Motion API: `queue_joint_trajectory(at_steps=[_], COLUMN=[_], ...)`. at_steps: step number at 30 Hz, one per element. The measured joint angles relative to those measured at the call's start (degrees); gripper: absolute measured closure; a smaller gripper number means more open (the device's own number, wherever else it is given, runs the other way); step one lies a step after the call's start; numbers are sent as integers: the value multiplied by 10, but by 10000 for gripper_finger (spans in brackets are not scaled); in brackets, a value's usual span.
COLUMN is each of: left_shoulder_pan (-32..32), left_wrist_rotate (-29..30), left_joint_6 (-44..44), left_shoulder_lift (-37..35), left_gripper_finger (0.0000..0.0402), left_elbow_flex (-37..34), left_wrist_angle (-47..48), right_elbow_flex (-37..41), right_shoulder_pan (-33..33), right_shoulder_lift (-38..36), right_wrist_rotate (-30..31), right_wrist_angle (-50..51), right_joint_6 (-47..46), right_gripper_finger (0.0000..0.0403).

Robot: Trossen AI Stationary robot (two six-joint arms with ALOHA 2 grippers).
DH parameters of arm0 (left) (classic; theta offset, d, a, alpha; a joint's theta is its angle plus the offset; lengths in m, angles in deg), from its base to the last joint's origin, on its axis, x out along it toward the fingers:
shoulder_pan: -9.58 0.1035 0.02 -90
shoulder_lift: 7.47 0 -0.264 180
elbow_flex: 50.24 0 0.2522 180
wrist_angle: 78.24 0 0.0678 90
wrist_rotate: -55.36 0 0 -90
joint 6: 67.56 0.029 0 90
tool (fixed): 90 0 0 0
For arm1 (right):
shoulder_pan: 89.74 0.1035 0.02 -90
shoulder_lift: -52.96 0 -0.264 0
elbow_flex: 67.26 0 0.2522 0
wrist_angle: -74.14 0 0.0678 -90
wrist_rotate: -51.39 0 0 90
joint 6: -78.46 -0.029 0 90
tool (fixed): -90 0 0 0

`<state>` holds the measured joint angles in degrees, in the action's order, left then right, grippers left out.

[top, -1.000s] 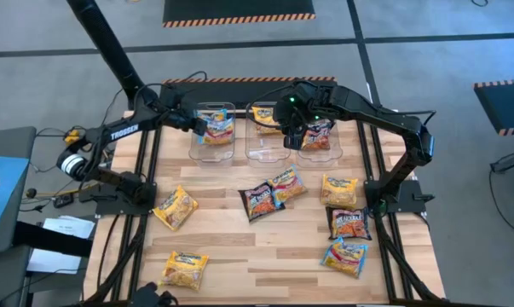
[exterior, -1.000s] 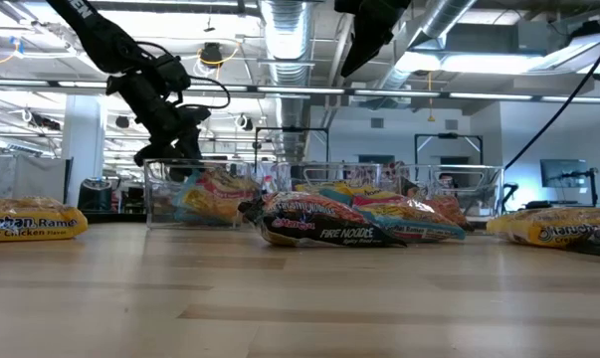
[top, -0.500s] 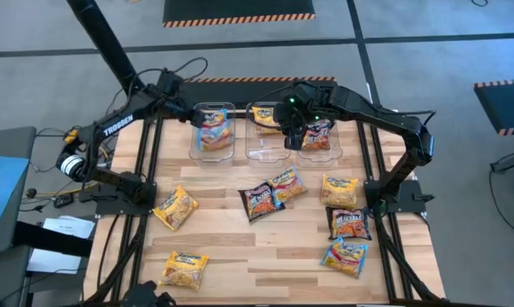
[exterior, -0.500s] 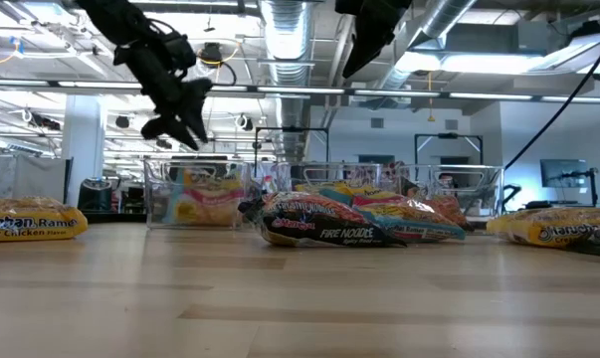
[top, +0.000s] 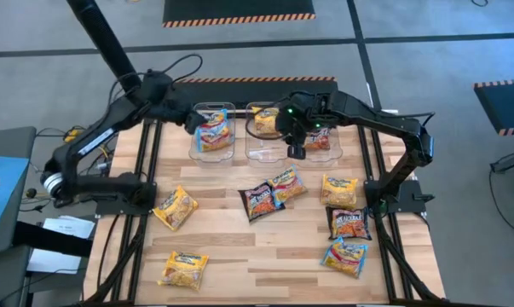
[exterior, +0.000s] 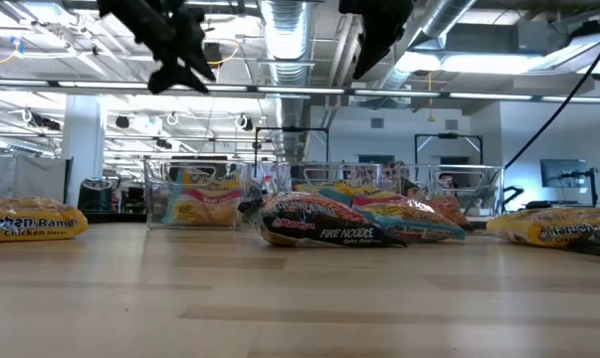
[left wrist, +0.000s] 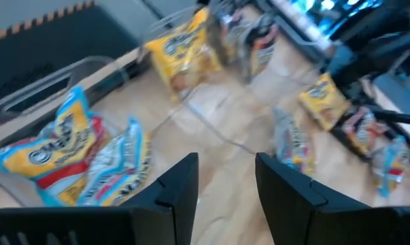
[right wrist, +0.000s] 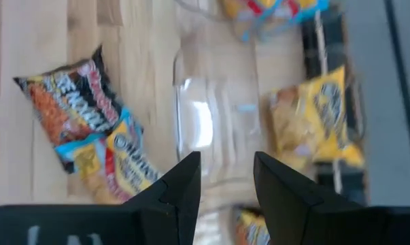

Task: Sort Maruchan noodles
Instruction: Put the yellow noodle pack into the middle transparent bin

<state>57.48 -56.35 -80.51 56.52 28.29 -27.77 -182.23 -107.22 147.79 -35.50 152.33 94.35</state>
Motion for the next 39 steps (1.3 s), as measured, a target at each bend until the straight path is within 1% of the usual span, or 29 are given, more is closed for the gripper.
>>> queue_joint_trajectory(at_steps=[6, 10, 15, 19, 22, 24, 26, 31, 35, 39], left_shoulder_pan=[-74, -114, -149, -166, -179, -189, -198, -215, -222, -224], left_wrist_rotate=[58, 95, 100, 100, 100, 100, 100, 100, 105, 105], left_joint_6=[-26, -47, -56, -63, -67, -60, -53, -40, -26, -25], left_shoulder_lift=[-72, -102, -121, -125, -124, -124, -124, -124, -124, -124], left_gripper_finger=[270, 270, 270, 270, 270, 270, 270, 270, 270, 270], left_elbow_flex=[0, 0, 0, 0, -1, -1, -1, -1, -1, -1], left_wrist_angle=[2, 19, 46, 69, 94, 105, 111, 112, 120, 120], right_elbow_flex=[0, 0, 10, 22, 34, 45, 64, 124, 166, 198], right_shoulder_pan=[4, 8, 27, 53, 78, 94, 108, 151, 187, 207], right_shoulder_lift=[0, 0, 0, 0, 0, 0, -1, 0, -25, -77], right_wrist_rotate=[-3, -36, -75, -80, -83, -98, -113, -121, -121, -107], right_wrist_angle=[94, 159, 218, 254, 255, 256, 256, 256, 243, 204], right_joint_6=[-73, -123, -187, -232, -268, -286, -306, -354, -378, -426], right_gripper_finger=[243, 243, 243, 243, 243, 243, 243, 243, 243, 243])
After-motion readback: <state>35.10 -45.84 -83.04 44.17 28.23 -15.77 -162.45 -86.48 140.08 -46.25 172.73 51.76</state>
